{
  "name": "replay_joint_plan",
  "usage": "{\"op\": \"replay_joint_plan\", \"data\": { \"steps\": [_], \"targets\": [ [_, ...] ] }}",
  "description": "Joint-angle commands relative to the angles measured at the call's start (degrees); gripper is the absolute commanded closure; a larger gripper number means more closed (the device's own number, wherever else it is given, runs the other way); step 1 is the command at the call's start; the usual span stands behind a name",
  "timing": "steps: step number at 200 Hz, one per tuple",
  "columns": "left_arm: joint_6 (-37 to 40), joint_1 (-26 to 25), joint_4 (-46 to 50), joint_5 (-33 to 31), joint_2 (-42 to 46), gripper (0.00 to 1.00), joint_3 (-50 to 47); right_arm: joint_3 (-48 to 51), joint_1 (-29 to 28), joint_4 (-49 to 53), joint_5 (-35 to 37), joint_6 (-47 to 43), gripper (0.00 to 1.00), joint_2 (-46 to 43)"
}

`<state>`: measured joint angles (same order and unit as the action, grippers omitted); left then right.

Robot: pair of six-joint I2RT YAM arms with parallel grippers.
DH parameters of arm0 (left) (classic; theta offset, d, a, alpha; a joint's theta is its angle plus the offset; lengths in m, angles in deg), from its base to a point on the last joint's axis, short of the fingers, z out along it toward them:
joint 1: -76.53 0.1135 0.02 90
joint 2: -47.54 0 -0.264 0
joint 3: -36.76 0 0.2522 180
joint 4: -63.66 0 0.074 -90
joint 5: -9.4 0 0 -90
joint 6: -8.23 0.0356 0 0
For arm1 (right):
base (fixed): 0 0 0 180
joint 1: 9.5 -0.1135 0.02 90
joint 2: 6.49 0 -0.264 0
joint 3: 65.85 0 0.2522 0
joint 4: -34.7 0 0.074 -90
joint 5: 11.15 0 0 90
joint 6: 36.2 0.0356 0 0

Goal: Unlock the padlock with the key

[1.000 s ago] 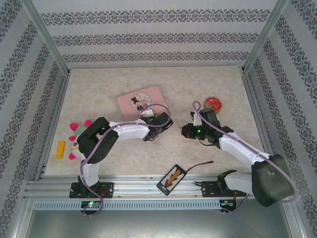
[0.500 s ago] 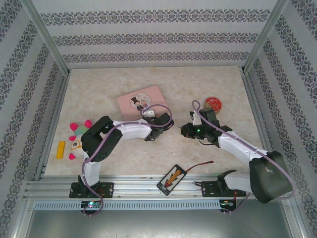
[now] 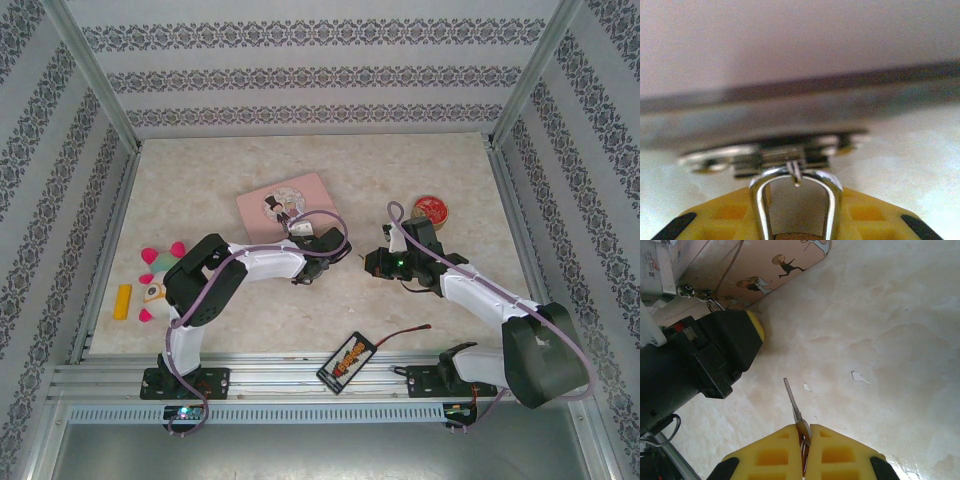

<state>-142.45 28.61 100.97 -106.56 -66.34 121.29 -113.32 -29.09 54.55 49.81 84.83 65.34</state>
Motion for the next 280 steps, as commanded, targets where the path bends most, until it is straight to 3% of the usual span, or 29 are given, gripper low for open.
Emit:
{"op": "replay_joint_plan", "data": {
  "steps": [1, 26, 70, 132, 199, 280],
  "targets": [
    [0.7, -0.1, 0.4, 2.6, -0.1, 0.76, 1.0, 1.6, 0.6, -4.2, -1.5, -1.6, 1.0, -0.3],
    [-0.3, 0.0, -2.3, 5.4, 2.1, 0.83, -0.3, 5.3, 0.5, -10.2, -2.4, -0.5, 1.0, 0.1],
    [-3.8, 0.0, -8.1, 10.5, 4.6, 0.84, -2.3, 11.0, -1.1, -22.5, -3.0, 4.2, 1.0, 2.6],
    [-7.9, 1.2, -15.5, 16.3, 3.6, 0.85, -1.8, 11.8, -7.1, -28.7, 2.5, 6.4, 1.0, 6.9],
    [-10.0, 1.7, -19.2, 18.1, 3.8, 0.85, -3.7, 12.8, -12.0, -33.3, 11.8, 9.1, 1.0, 9.2],
    [-11.7, 1.8, -21.4, 19.0, 3.5, 0.85, -5.0, 11.0, -14.6, -38.3, 13.0, 11.1, 1.0, 15.8]
  ]
}}
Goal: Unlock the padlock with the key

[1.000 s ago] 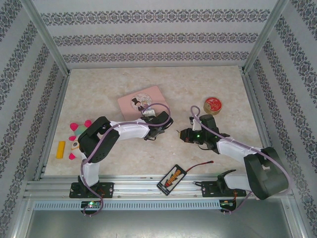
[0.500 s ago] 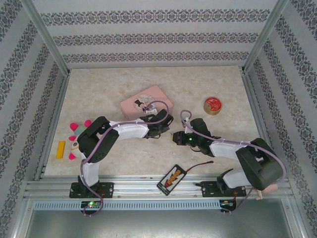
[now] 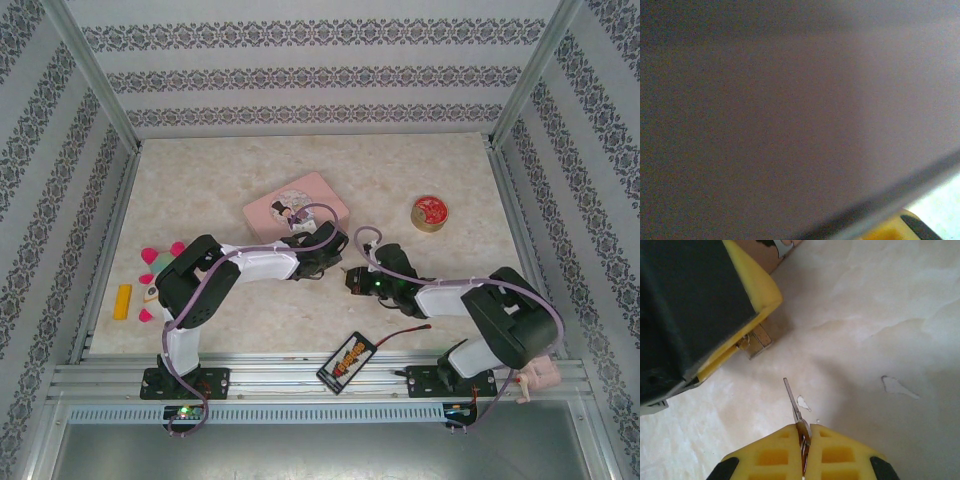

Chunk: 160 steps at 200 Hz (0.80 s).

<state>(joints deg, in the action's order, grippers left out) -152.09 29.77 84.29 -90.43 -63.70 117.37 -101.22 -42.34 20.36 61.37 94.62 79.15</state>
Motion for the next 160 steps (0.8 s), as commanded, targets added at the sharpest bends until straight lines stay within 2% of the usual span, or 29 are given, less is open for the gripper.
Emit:
{"op": "replay_joint_plan", "data": {
  "steps": [1, 86, 160],
  "targets": [
    [-2.1, 0.6, -4.8, 2.9, 0.9, 0.85, -1.1, -1.1, -1.4, -4.1, 1.5, 1.4, 1.0, 2.1],
    [-2.4, 0.8, -5.2, 3.8, 0.9, 0.85, -1.5, -2.9, -2.8, -11.4, 3.1, 3.9, 1.0, 9.3],
    [-2.4, 0.9, -5.4, 4.5, 1.1, 0.85, -1.6, -2.6, -3.3, -16.5, 4.4, 3.5, 1.0, 12.0]
  ]
}}
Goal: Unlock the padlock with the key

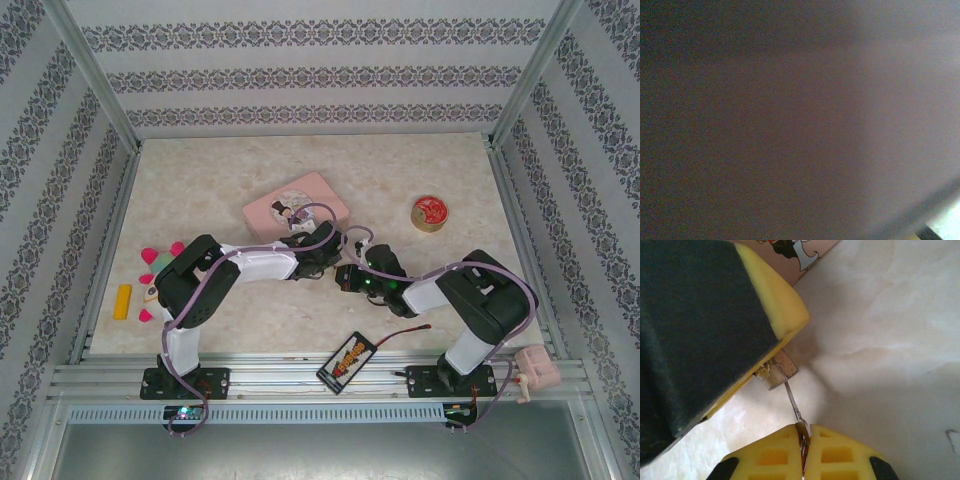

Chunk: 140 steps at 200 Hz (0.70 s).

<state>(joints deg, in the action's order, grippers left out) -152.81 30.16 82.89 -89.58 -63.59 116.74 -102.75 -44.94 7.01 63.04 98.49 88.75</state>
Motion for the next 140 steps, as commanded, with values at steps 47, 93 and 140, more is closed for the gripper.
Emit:
{"op": "replay_joint_plan", "data": {
  "steps": [47, 93, 140],
  "targets": [
    [-1.9, 0.5, -4.4, 4.3, 1.2, 0.85, -1.2, -0.9, -0.7, -5.4, 3.8, 0.3, 1.0, 3.8],
    [-2.9, 0.7, -5.4, 6.2, 1.9, 0.87, -2.0, 0.0, -0.7, -10.4, 4.3, 0.5, 1.0, 5.3],
    [-4.2, 1.7, -5.5, 11.2, 3.6, 0.9, -3.2, 1.4, -0.7, -14.8, 4.6, -1.3, 1.0, 6.2]
  ]
}}
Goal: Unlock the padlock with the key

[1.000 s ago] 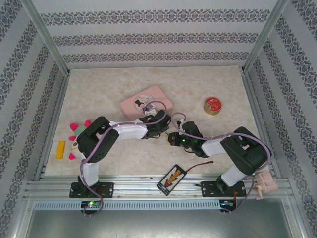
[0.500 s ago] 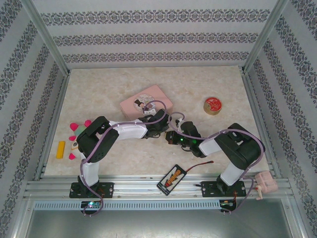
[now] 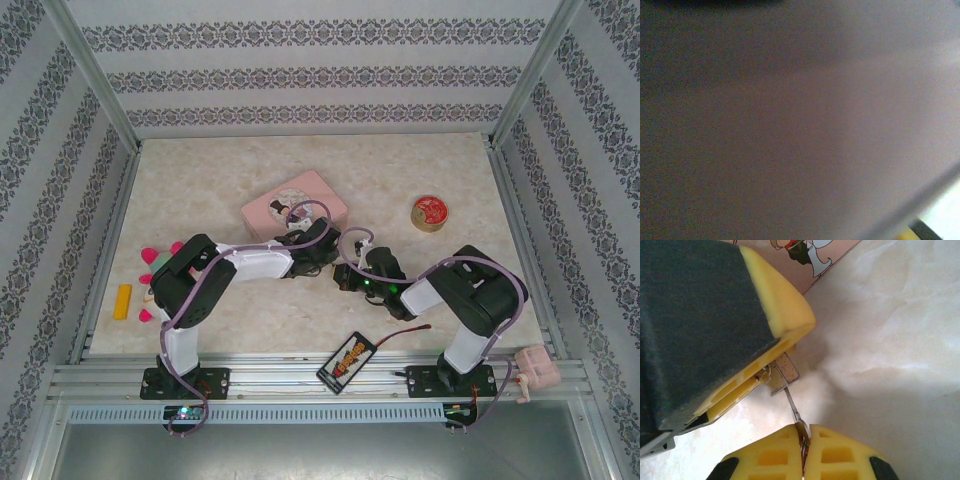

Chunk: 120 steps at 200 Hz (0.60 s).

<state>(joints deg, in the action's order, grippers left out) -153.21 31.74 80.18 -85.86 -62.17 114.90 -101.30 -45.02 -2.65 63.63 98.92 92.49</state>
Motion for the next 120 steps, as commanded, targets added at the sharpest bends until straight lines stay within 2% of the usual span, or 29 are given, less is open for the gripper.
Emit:
{"op": "replay_joint_plan", "data": {
  "steps": [1, 33, 120],
  "targets": [
    [-3.9, 0.1, -2.8, 7.6, 2.3, 0.9, -1.4, 0.0, -0.7, -5.2, 3.9, -1.8, 1.0, 2.5],
    [-5.0, 0.7, -2.8, 10.1, 3.2, 0.9, -2.1, 0.9, -0.7, -8.4, 4.1, -2.1, 1.0, 2.9],
    [-6.9, 0.8, -4.5, 10.4, 3.5, 0.9, -3.3, 1.7, -0.8, -12.6, 4.7, -1.1, 1.0, 3.7]
  ]
}}
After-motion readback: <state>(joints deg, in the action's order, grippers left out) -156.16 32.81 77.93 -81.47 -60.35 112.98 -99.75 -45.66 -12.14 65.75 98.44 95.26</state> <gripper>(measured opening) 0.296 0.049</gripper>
